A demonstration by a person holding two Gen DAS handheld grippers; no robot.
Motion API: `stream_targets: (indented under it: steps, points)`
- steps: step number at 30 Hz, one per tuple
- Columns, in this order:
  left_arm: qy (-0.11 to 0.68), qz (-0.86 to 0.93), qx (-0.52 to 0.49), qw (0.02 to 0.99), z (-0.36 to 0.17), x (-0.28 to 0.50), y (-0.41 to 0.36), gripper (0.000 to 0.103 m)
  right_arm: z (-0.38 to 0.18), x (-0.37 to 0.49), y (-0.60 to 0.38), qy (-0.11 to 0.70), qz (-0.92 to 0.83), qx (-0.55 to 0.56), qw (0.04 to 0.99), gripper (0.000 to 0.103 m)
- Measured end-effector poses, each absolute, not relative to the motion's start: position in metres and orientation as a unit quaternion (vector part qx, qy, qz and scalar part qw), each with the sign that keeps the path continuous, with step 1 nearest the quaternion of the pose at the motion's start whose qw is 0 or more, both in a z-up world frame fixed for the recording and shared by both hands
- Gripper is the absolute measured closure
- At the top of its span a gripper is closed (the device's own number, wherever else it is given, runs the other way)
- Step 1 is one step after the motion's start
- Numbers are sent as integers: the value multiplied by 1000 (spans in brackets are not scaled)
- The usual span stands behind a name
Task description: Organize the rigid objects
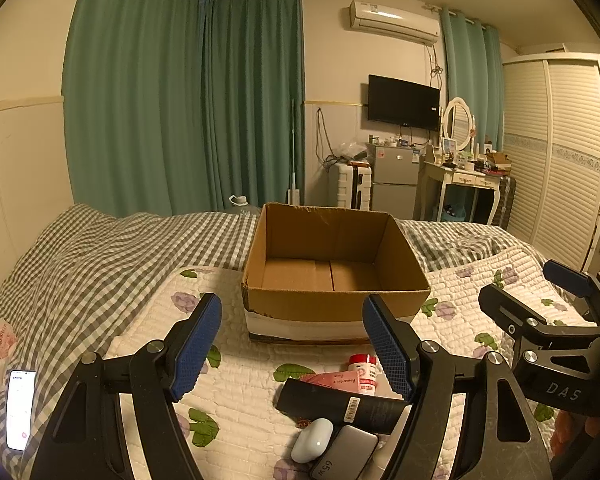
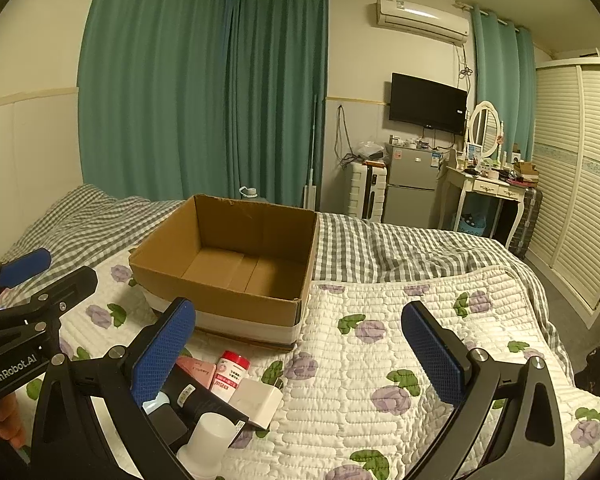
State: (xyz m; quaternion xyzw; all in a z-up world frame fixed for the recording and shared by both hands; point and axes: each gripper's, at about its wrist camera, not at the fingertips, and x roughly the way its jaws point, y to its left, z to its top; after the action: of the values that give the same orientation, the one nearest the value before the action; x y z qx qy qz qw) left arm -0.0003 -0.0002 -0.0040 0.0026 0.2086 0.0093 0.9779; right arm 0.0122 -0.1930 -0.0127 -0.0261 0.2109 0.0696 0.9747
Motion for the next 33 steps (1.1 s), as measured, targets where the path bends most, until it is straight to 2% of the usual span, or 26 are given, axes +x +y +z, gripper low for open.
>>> stream_targets:
  steps: [12, 21, 28, 33]
  points:
    - [203, 6, 7, 979, -4, -8, -4, 27, -7, 1, -195, 208, 76, -26, 975, 0]
    - [228, 1, 5, 974, -23, -20, -6, 27, -13, -11, -208, 223, 73, -28, 972, 0]
    - [340, -20, 19, 940, -83, -2, -17, 27, -48, -1, -216, 274, 75, -34, 958, 0]
    - [376, -37, 48, 925, -101, -2, -32, 27, -68, 8, -217, 306, 90, -31, 947, 0]
